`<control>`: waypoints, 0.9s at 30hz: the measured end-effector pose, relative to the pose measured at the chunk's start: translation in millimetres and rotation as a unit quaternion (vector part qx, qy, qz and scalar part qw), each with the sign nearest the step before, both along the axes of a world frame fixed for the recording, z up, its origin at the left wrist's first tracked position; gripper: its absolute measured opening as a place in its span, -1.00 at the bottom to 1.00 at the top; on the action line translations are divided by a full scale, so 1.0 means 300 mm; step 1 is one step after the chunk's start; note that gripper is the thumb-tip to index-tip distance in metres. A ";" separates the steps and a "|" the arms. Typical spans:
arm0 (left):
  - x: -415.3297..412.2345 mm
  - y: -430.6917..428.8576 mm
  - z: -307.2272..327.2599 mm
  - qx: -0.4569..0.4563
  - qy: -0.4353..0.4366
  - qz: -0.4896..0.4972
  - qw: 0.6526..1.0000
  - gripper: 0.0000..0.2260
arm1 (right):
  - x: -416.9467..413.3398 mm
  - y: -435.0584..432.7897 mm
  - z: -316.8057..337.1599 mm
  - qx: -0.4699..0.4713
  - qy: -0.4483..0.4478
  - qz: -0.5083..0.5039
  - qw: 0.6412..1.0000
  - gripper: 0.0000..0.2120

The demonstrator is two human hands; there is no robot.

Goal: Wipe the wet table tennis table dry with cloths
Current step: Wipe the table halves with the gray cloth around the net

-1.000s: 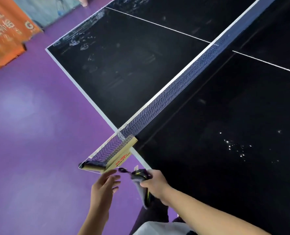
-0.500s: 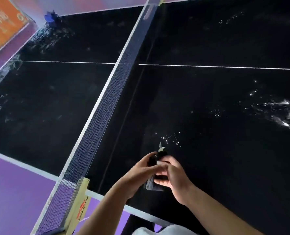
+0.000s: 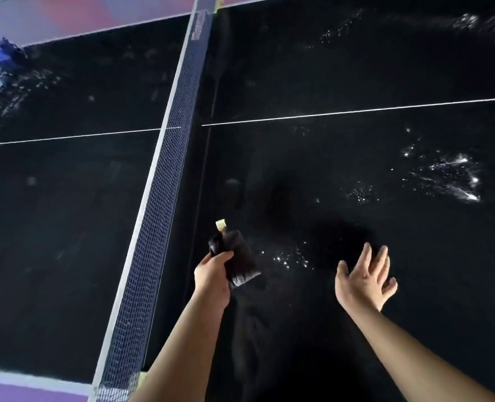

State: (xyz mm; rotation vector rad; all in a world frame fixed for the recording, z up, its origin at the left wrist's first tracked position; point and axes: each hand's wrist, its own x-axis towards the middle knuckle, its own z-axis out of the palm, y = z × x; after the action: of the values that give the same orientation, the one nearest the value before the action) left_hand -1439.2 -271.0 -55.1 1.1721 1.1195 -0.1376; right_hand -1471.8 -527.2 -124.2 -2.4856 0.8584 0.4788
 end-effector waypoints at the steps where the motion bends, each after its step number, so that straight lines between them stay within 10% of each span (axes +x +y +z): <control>1: 0.039 0.015 -0.007 0.031 -0.014 0.003 0.999 -0.82 | -0.007 0.017 -0.042 -0.041 0.007 -0.001 0.999 -0.35; 7: 0.330 0.066 -0.033 0.348 -0.119 -0.132 0.920 -0.81 | -0.021 0.063 -0.125 -0.136 -0.037 -0.028 0.990 -0.39; 16: 1.061 0.017 -0.198 0.536 -0.181 -0.315 0.762 -0.65 | 0.015 0.077 -0.121 -0.166 -0.116 -0.070 0.977 -0.34; 21: 1.323 -0.080 -0.293 0.577 -0.169 -0.406 0.688 -0.57 | 0.018 0.081 -0.137 -0.214 -0.166 -0.085 0.959 -0.35; 27: 1.246 -0.061 -0.359 0.529 -0.200 -0.446 0.694 -0.60 | 0.010 0.071 -0.157 -0.200 -0.153 -0.069 0.965 -0.33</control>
State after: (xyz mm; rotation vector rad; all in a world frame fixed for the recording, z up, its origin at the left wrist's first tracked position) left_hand -1065.5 -289.2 -162.7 2.5900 0.0231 0.0545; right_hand -1468.9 -505.9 -171.2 -2.7279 1.0709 -0.1435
